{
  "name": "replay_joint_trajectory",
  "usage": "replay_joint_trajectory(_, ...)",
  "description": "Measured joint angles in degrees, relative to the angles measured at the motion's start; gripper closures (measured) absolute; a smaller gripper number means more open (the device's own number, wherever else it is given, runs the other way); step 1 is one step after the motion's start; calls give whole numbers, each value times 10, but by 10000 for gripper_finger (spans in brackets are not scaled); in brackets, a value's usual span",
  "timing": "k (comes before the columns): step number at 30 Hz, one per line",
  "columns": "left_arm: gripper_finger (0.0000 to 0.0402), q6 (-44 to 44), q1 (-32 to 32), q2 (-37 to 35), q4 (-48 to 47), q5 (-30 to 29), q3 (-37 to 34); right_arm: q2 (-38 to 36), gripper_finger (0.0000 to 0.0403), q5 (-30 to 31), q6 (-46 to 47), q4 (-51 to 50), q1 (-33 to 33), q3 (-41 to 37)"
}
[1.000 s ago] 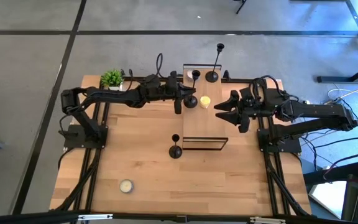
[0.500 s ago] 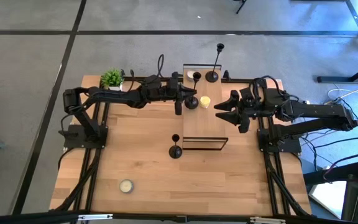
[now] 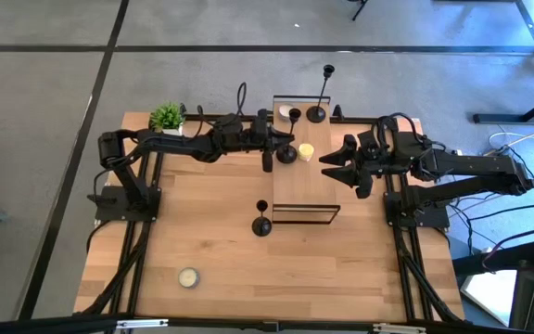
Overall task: Pick & Place candle stick holders
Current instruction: Put the left black candle holder to the left of the yellow candle jar on the shelf
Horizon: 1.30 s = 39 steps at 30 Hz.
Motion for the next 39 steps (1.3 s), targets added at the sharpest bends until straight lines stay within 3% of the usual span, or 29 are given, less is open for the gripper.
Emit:
replay_joint_trajectory(23, 383, 0, 0, 0, 5, -4, -18, 0, 176, 0, -2, 0, 0, 0)
replay_joint_trajectory(39, 335, 0, 0, 0, -4, 9, -18, 0, 176, 1, -2, 0, 0, 0)
